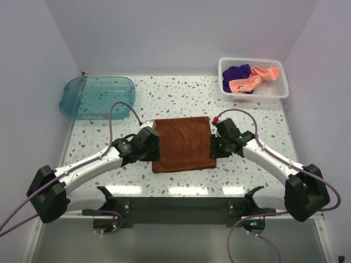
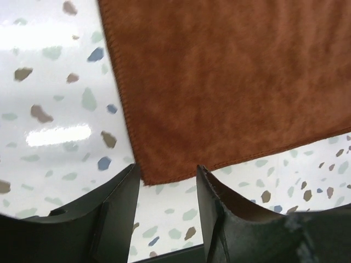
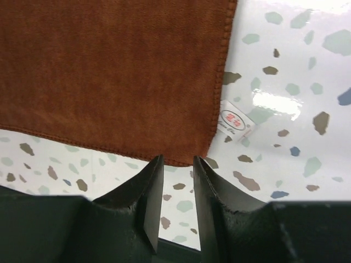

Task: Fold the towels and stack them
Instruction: Fold the towel

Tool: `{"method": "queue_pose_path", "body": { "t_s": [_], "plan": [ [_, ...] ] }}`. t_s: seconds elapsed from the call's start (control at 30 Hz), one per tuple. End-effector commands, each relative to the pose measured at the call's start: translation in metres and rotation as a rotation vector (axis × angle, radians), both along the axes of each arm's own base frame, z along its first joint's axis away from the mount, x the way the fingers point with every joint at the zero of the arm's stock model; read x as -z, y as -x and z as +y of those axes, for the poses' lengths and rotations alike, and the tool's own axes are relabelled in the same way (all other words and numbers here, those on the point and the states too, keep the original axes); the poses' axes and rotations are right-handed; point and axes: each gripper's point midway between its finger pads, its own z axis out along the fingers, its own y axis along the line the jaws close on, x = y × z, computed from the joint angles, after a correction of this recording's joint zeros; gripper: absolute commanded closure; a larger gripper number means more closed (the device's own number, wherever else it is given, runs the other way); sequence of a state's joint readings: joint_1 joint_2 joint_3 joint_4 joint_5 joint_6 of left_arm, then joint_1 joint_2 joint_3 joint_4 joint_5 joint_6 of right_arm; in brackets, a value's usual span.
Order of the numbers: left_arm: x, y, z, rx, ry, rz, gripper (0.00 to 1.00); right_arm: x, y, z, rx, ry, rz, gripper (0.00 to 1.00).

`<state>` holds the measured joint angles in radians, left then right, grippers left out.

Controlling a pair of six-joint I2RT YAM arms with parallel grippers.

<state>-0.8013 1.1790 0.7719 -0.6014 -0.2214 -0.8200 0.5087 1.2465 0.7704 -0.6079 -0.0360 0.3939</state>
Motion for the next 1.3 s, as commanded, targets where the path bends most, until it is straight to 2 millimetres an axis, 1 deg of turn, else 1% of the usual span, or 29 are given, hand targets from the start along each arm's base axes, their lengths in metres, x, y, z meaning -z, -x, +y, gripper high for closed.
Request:
{"method": "queue_pose_path", "body": {
  "t_s": [0.0,0.1,0.13,0.2,0.23,0.3,0.37,0.47,0.5,0.53,0.63,0.7,0.73,0.77,0.8,0.83,0.87,0.9,0.93,0.97,1.0,1.03,1.07,1.1,1.13,1.17,1.2,1.23,1.27],
  "plan": [
    [-0.014,-0.020,-0.031,0.074,0.055,-0.047,0.50,-0.006,-0.015,0.030,-0.009,-0.139,-0.019,0.70],
    [-0.002,-0.021,-0.044,0.106,0.078,-0.023,0.56,0.007,-0.013,0.036,-0.006,-0.164,0.003,0.71],
    [0.010,-0.018,-0.042,0.108,0.059,0.003,0.57,0.013,-0.011,0.037,-0.007,-0.166,0.021,0.70],
    [0.021,-0.016,-0.040,0.107,0.045,0.021,0.60,0.025,-0.005,0.036,-0.004,-0.169,0.047,0.71],
    [0.033,-0.011,-0.034,0.097,0.020,0.048,0.61,0.031,-0.002,0.034,-0.002,-0.164,0.060,0.71],
    [0.050,-0.004,-0.025,0.084,-0.013,0.078,0.64,0.042,0.007,0.031,0.006,-0.160,0.085,0.70],
    [0.060,0.001,-0.020,0.072,-0.028,0.100,0.67,0.052,0.017,0.026,0.013,-0.147,0.113,0.69],
    [0.075,0.011,-0.009,0.058,-0.055,0.133,0.70,0.056,0.026,0.023,0.022,-0.149,0.136,0.66],
    [0.079,0.014,-0.004,0.048,-0.069,0.143,0.70,0.059,0.033,0.020,0.023,-0.144,0.153,0.65],
    [0.081,0.016,-0.001,0.045,-0.076,0.148,0.71,0.060,0.035,0.018,0.024,-0.140,0.157,0.63],
    [0.079,0.018,0.008,0.024,-0.092,0.139,0.72,0.056,0.043,0.013,0.027,-0.129,0.161,0.53],
    [0.072,0.013,0.010,0.010,-0.097,0.114,0.72,0.049,0.046,0.014,0.016,-0.144,0.156,0.49],
    [0.071,0.015,0.014,0.012,-0.110,0.118,0.72,0.045,0.046,0.014,0.011,-0.152,0.152,0.46],
    [0.068,0.014,0.014,0.012,-0.112,0.108,0.71,0.040,0.048,0.014,0.003,-0.148,0.158,0.44],
    [0.059,0.010,0.012,0.020,-0.099,0.085,0.69,0.032,0.046,0.014,-0.003,-0.151,0.140,0.43],
    [0.054,0.009,0.012,0.025,-0.097,0.074,0.61,0.027,0.044,0.013,-0.012,-0.143,0.126,0.39],
    [0.048,0.004,0.012,0.027,-0.094,0.053,0.56,0.015,0.038,0.013,-0.030,-0.131,0.103,0.37],
    [0.032,-0.005,0.008,0.047,-0.079,0.003,0.52,0.007,0.031,0.013,-0.037,-0.126,0.075,0.36],
    [0.023,-0.011,0.008,0.051,-0.075,-0.025,0.44,-0.011,0.014,0.015,-0.040,-0.116,0.010,0.34],
    [0.007,-0.026,0.007,0.043,-0.061,-0.073,0.41,-0.016,0.008,0.015,-0.072,-0.095,-0.014,0.33],
    [-0.004,-0.035,0.009,0.075,-0.073,-0.115,0.35,-0.024,-0.003,0.015,-0.080,-0.088,-0.043,0.33],
    [-0.014,-0.047,0.008,0.082,-0.062,-0.158,0.30,-0.023,-0.012,0.015,-0.090,-0.066,-0.040,0.33],
    [-0.028,-0.064,0.009,0.080,-0.034,-0.193,0.27,-0.038,-0.030,0.018,-0.122,-0.061,-0.092,0.33],
    [-0.033,-0.075,0.011,0.137,-0.056,-0.224,0.22,-0.043,-0.042,0.015,-0.121,-0.057,-0.106,0.33],
    [-0.043,-0.089,0.009,0.154,-0.046,-0.272,0.19,-0.039,-0.051,0.017,-0.144,-0.057,-0.086,0.32],
    [-0.050,-0.107,0.013,0.157,-0.060,-0.299,0.16,-0.056,-0.070,0.021,-0.193,-0.059,-0.146,0.32],
    [-0.054,-0.119,0.016,0.221,-0.105,-0.336,0.13,-0.060,-0.084,0.016,-0.197,-0.052,-0.163,0.30],
    [-0.059,-0.132,0.016,0.245,-0.105,-0.362,0.13,-0.066,-0.102,0.020,-0.215,-0.056,-0.184,0.29],
    [-0.060,-0.147,0.013,0.313,-0.145,-0.380,0.13,-0.067,-0.114,0.020,-0.266,-0.047,-0.210,0.28]
  ]
}}
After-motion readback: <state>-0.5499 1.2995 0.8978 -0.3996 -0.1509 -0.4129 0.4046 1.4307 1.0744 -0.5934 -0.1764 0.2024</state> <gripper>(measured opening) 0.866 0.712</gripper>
